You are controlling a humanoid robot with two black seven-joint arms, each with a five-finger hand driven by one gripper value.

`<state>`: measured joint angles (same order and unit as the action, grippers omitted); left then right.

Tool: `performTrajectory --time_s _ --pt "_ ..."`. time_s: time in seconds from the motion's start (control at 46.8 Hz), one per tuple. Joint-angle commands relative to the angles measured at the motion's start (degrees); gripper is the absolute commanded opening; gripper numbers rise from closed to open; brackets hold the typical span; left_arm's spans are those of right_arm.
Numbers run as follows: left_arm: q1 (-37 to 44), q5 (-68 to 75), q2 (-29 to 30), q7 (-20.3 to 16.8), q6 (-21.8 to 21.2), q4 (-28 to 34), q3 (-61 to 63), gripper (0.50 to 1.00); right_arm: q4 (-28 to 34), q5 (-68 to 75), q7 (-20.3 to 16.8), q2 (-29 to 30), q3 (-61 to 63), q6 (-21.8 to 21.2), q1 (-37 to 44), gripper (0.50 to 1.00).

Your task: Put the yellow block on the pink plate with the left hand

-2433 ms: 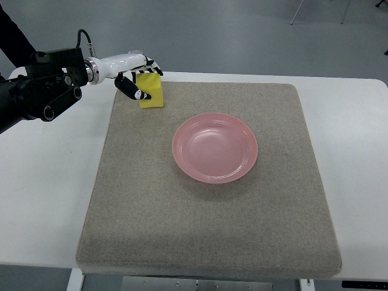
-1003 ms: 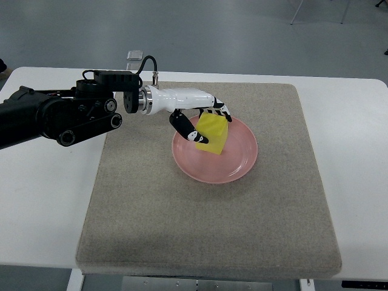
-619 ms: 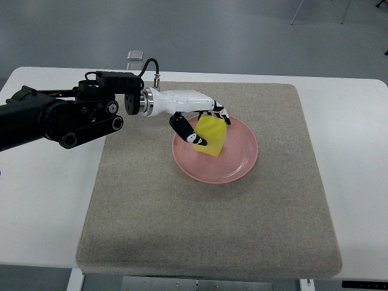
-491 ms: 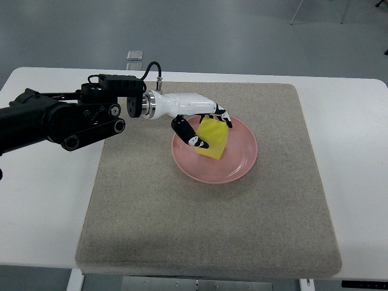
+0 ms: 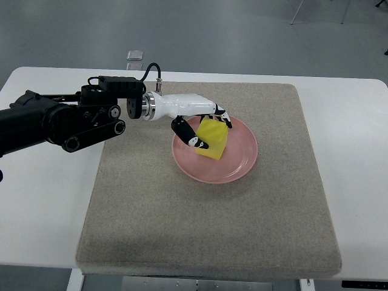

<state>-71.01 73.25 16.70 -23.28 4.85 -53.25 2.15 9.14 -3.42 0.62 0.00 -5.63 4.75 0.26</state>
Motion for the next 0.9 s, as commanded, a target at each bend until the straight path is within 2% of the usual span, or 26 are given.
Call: performTrajectory --time_s 0.0,0.064,0.171,0.235,0.512,0.555,0.598,0.875 --pt "0.08 -0.21 0.00 -0.01 -0.01 -0.01 -0.13 0.818 0.00 0.00 0.00 0.00 0.00 -0.01 0.00 0.924" --pt "0.08 -0.30 0.00 -0.01 -0.01 -0.01 -0.13 0.846 0.00 0.00 0.00 0.00 0.00 -0.01 0.00 0.924" --pt "0.17 -0.65 0.00 -0.01 -0.01 -0.01 -0.13 0.851 0.00 0.00 0.00 0.00 0.00 -0.01 0.00 0.924" --pt "0.17 -0.74 0.00 -0.01 -0.01 -0.01 -0.04 0.883 0.00 0.00 0.00 0.00 0.00 -0.01 0.00 0.924" --pt "0.17 -1.18 0.35 -0.10 -0.01 0.16 -0.57 0.889 0.00 0.00 0.00 0.00 0.00 -0.01 0.00 0.924" --pt "0.17 -1.27 0.53 -0.01 -0.01 0.60 -0.66 0.904 0.09 0.00 0.00 0.00 0.00 -0.01 0.00 0.924" --pt "0.17 -1.44 0.62 -0.10 -0.01 1.39 -0.66 0.926 0.00 0.00 0.00 0.00 0.00 -0.01 0.00 0.924" --pt "0.17 -1.71 0.71 -0.10 -0.63 10.79 -1.80 0.926 0.00 0.00 0.00 0.00 0.00 -0.01 0.00 0.924"
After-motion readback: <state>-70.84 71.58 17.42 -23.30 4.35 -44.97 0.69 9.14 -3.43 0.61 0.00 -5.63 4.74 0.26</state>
